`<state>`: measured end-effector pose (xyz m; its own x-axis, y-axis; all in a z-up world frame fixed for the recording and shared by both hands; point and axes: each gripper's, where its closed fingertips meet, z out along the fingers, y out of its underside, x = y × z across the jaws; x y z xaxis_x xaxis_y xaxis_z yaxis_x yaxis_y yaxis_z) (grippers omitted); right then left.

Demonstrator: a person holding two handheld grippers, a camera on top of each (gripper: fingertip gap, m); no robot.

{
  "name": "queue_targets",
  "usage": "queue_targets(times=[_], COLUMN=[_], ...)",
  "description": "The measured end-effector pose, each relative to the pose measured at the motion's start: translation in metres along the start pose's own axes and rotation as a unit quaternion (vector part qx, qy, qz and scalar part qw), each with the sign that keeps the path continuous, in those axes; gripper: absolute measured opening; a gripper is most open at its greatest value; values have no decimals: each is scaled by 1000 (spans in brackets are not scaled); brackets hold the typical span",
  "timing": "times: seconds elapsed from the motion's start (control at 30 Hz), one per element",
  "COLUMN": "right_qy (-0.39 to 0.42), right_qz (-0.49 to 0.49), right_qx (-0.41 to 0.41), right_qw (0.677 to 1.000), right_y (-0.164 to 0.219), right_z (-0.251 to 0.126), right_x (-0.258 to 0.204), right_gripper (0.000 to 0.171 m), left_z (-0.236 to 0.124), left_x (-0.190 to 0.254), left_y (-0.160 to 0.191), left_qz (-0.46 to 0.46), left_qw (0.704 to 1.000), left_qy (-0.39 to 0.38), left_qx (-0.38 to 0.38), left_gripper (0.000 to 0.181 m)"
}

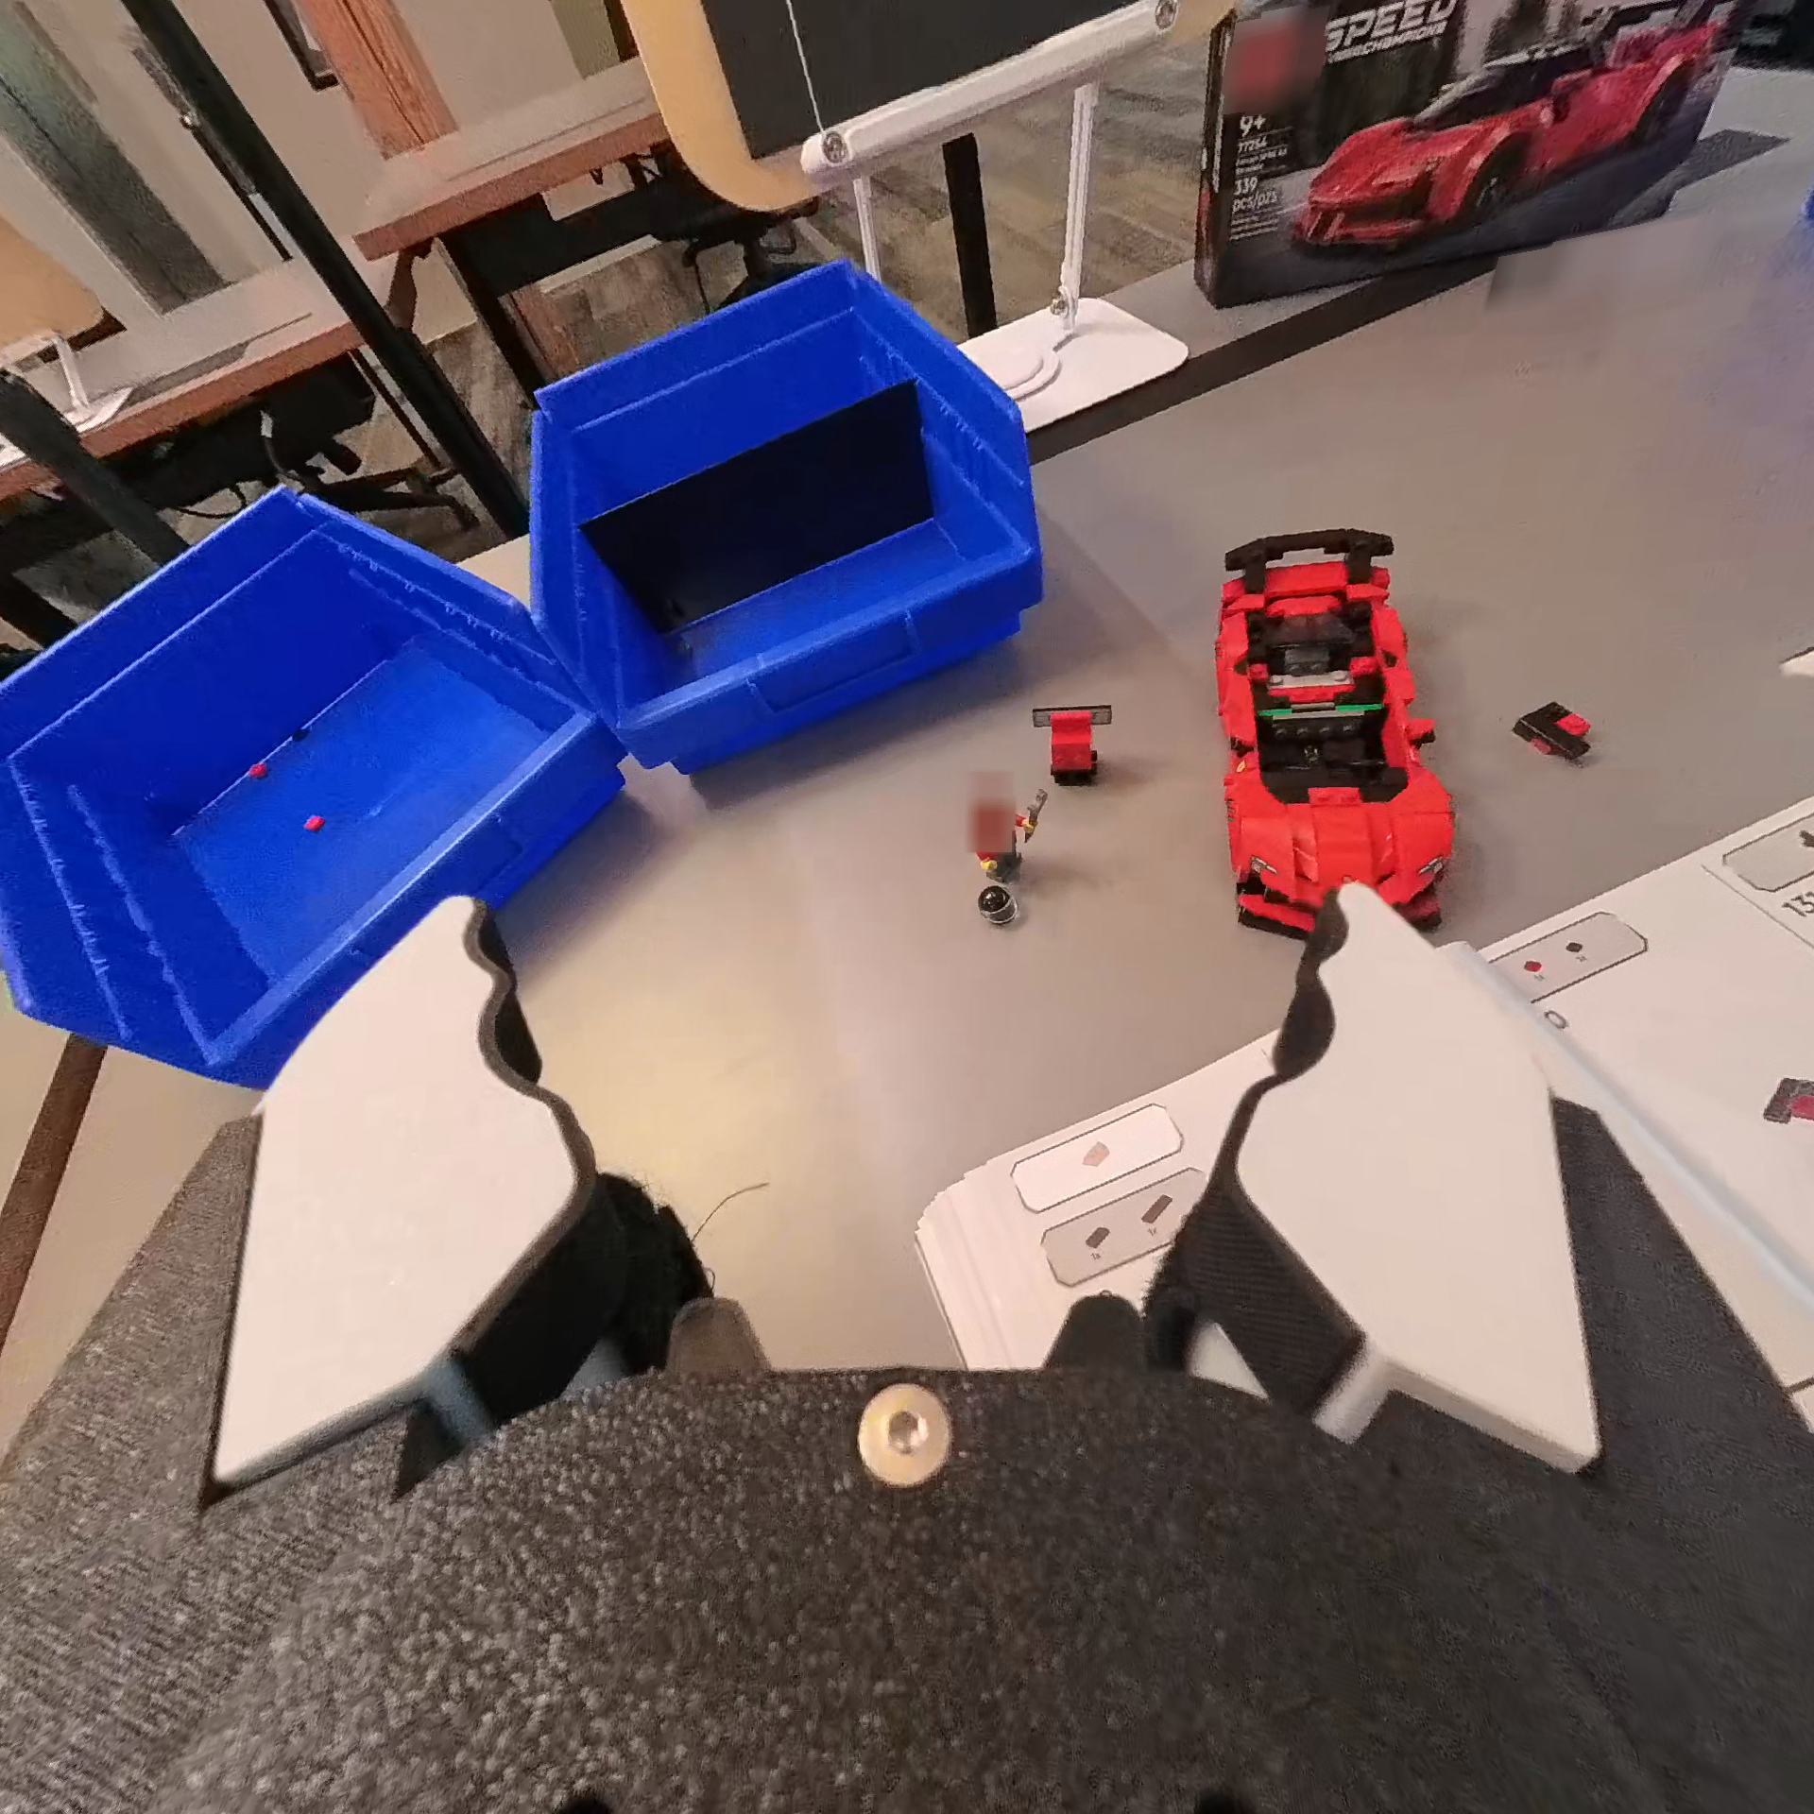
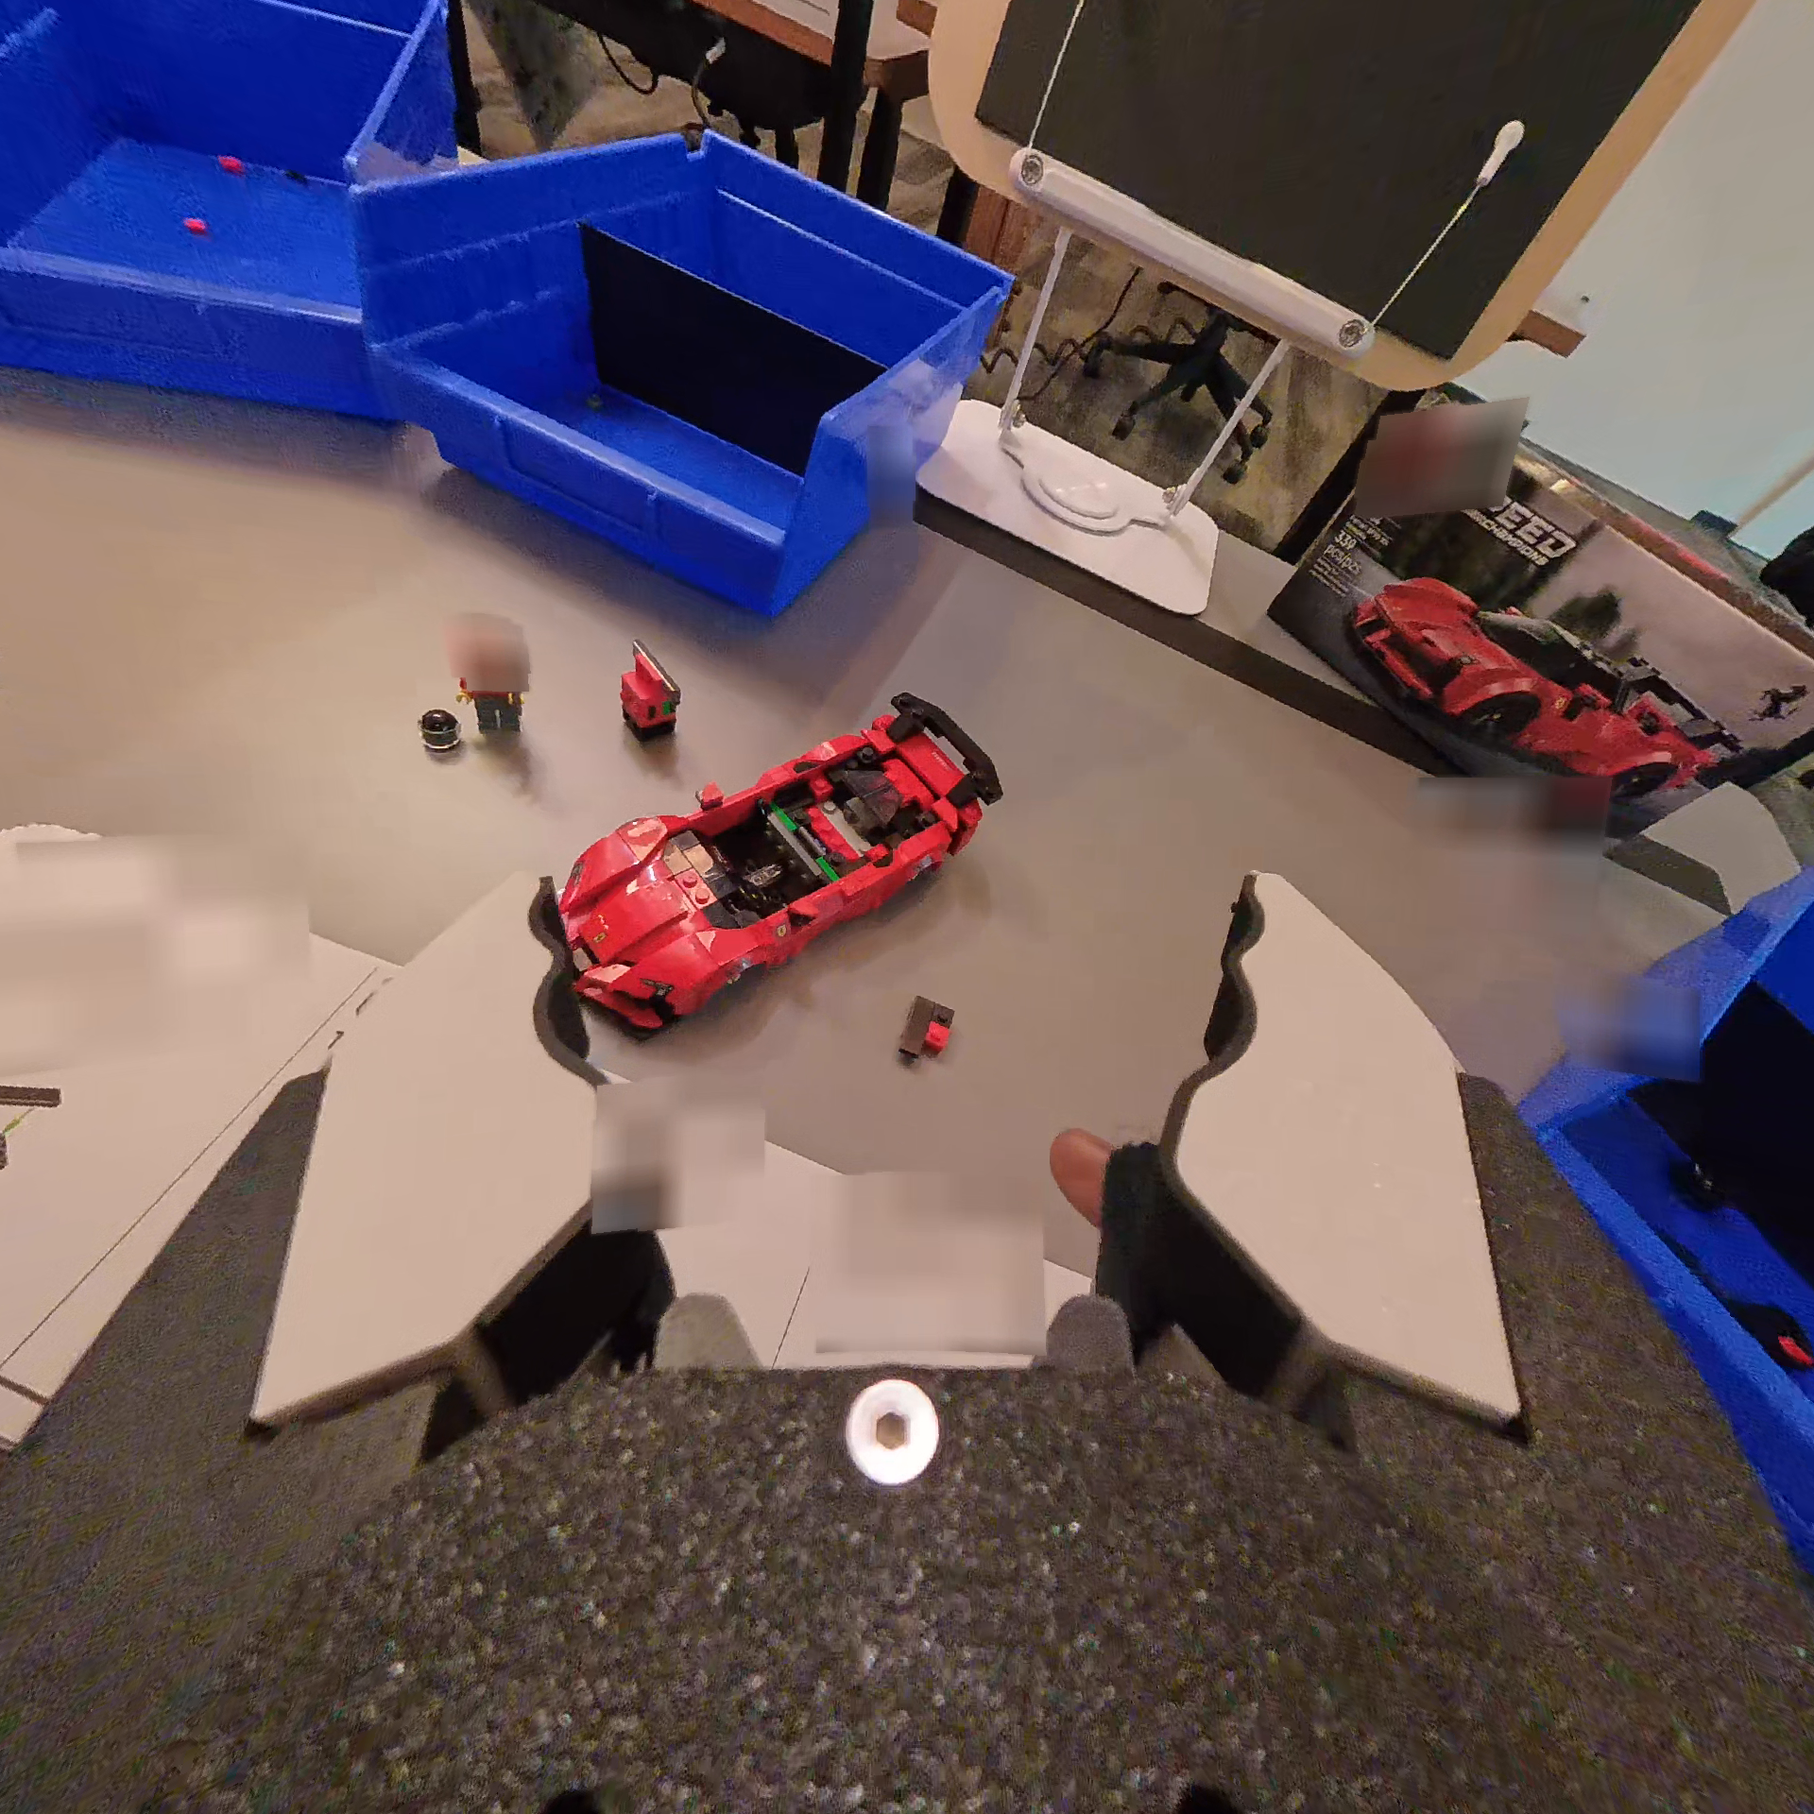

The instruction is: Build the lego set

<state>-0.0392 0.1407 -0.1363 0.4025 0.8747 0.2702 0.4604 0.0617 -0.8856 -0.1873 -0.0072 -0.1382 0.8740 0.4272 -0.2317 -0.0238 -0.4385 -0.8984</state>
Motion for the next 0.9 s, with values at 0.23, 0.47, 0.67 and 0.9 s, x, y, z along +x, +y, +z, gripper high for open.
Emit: queue_targets(times=[0.23,0.47,0.67,0.9], right_qy=[9,-91,-259,-303], right_qz=[-2,-66,-103,-85], right_qx=[-1,-7,10,-22], right_qw=[1000,994,960,949], right_y=[2,1,11,17], right_z=[-6,-1,25,49], right_x=[7,0,-8,23], right_gripper=[122,96,0,28], left_z=[-4,-11,20,52], left_x=[-3,15,5,4], left_y=[2,-4,8,-22], left_qz=[1,23,64,44], left_qw=[1000,993,990,986], left_qy=[-5,111,124,158], left_qx=[6,41,-14,12], left_gripper=[145,29,0,0])
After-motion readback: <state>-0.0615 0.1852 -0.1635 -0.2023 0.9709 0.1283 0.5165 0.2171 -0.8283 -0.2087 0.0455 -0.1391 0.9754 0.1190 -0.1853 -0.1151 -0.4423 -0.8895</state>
